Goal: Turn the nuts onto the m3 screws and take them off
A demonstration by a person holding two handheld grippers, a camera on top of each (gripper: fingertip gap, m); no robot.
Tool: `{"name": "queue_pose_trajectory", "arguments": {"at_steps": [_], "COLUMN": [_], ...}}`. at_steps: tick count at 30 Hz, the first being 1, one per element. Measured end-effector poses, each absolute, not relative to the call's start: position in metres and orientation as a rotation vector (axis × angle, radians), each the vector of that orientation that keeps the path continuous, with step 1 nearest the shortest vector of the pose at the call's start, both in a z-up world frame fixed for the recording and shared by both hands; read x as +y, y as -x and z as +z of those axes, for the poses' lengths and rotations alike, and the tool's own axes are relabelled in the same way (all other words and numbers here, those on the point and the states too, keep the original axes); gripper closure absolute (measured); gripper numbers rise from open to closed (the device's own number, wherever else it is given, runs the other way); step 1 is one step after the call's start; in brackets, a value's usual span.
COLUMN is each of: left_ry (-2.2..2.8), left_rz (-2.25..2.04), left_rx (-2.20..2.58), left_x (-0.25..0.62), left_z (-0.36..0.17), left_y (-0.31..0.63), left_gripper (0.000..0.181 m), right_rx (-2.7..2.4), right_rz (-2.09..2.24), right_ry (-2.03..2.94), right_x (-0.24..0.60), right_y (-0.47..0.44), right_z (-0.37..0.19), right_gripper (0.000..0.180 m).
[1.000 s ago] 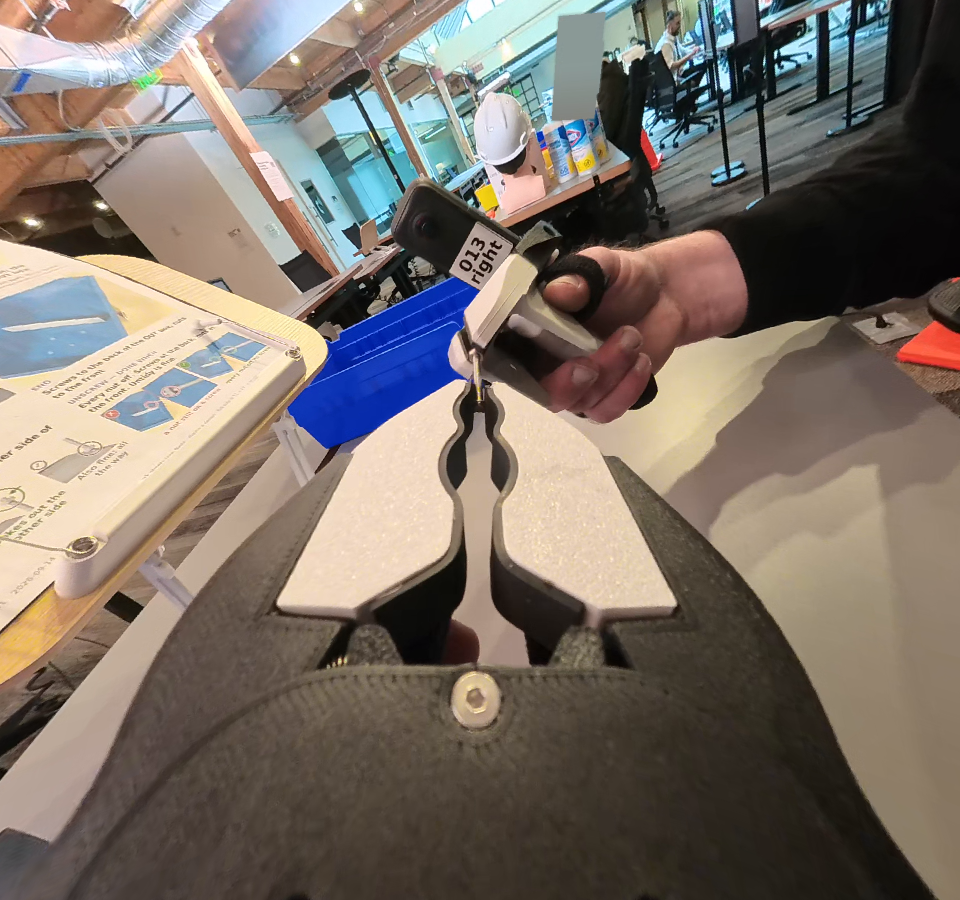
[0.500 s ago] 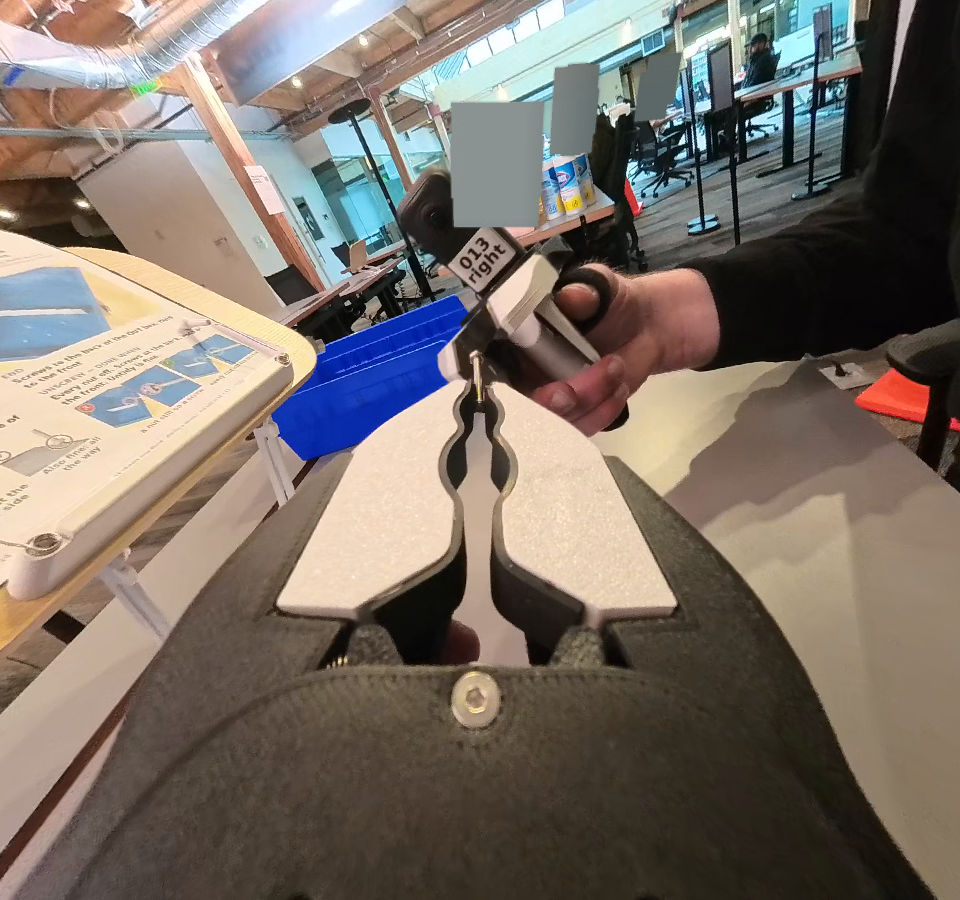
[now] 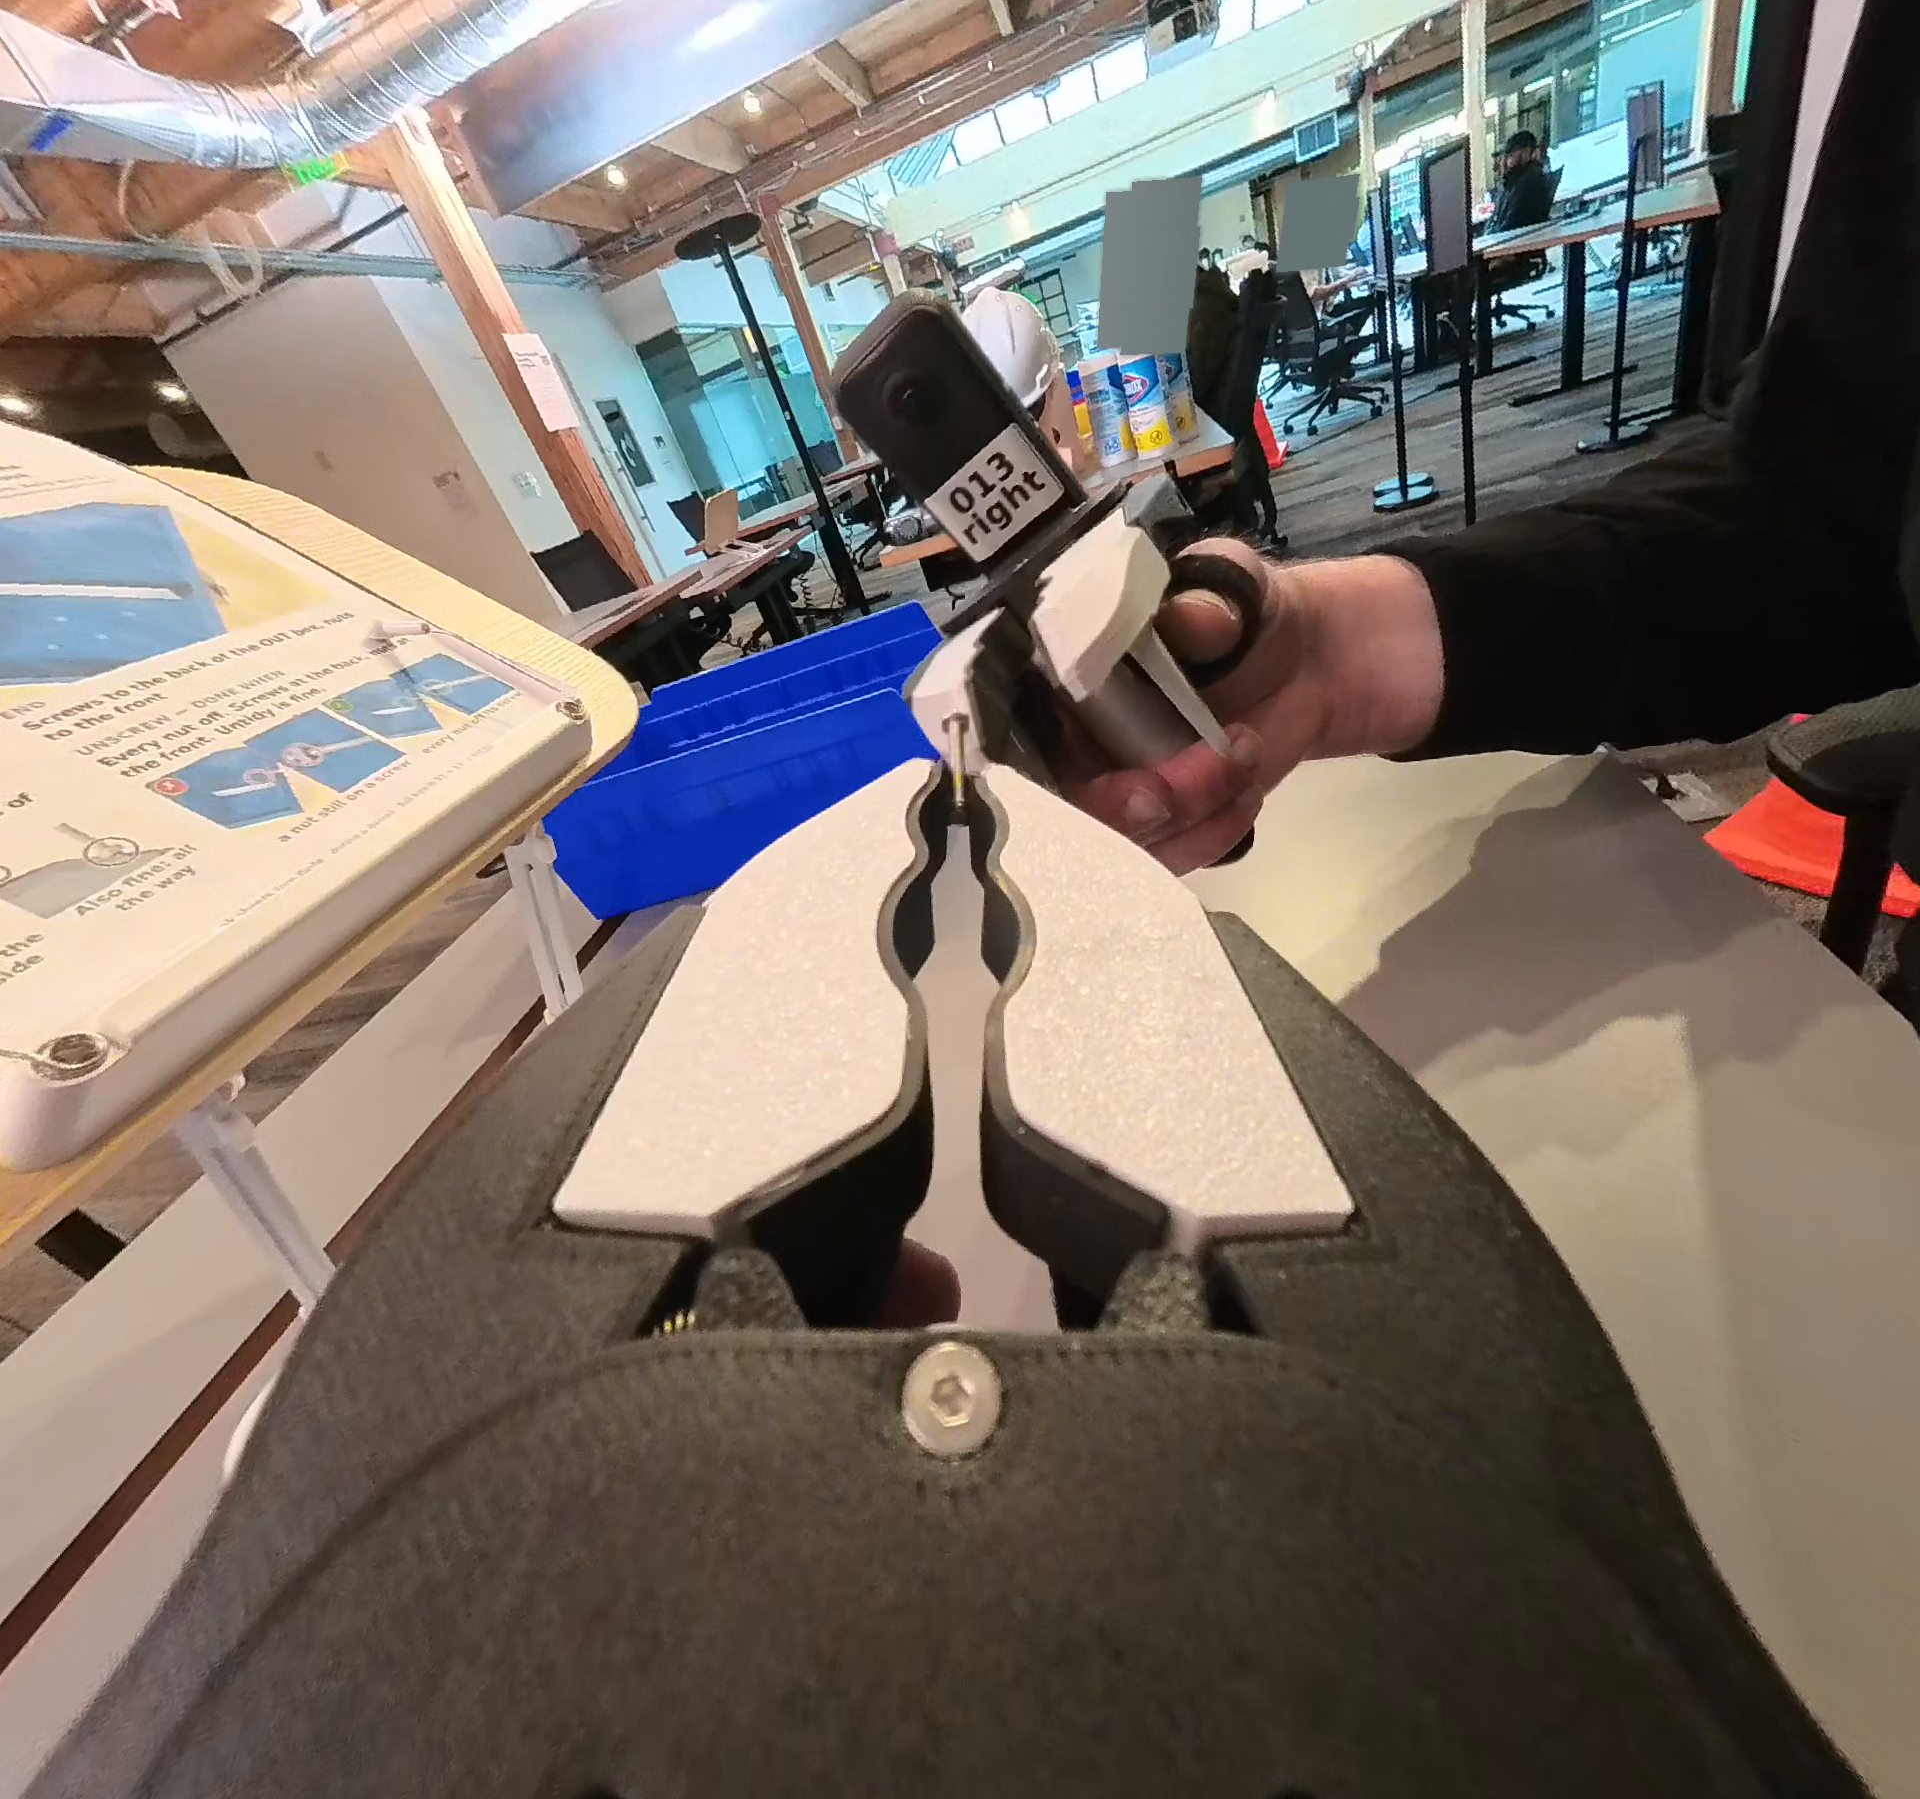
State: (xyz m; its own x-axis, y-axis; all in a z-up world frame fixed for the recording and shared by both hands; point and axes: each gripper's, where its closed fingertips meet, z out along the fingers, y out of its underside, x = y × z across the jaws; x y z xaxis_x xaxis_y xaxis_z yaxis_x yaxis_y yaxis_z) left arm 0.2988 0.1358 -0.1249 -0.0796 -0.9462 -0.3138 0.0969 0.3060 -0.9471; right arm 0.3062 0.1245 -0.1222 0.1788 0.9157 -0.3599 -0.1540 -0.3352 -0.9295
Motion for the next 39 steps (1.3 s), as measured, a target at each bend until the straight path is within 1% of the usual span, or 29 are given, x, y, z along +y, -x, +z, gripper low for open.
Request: {"name": "queue_pose_trajectory", "arguments": {"at_steps": [6, 11, 18, 27, 33, 39], "left_ry": [0.865, 0.866, 0.868, 0.876, 0.882, 0.883], "left_rz": [-1.107, -1.111, -1.114, -1.106, -1.136, -1.188], "left_rx": [1.333, 1.328, 1.327, 1.325, 1.329, 1.318], "left_x": [0.135, 0.136, 0.136, 0.137, 0.135, 0.134], "left_z": [-0.122, -0.122, -0.122, -0.124, -0.124, -0.123], "left_y": [-0.298, -0.298, -0.298, -0.299, -0.300, -0.299], "left_gripper": [0.178, 0.178, 0.178, 0.178, 0.178, 0.178], "right_rx": [-0.762, -0.799, -0.765, -0.773, -0.795, -0.908], "right_rz": [1.336, 1.350, 1.334, 1.341, 1.194, 1.053], "right_ry": [1.442, 1.435, 1.433, 1.435, 1.442, 1.434], "right_x": [0.127, 0.122, 0.128, 0.126, 0.134, 0.134], "right_y": [-0.307, -0.303, -0.307, -0.307, -0.312, -0.308], "right_z": [-0.117, -0.117, -0.114, -0.116, -0.117, -0.116], "right_gripper": [0.160, 0.164, 0.160, 0.163, 0.162, 0.173]}}
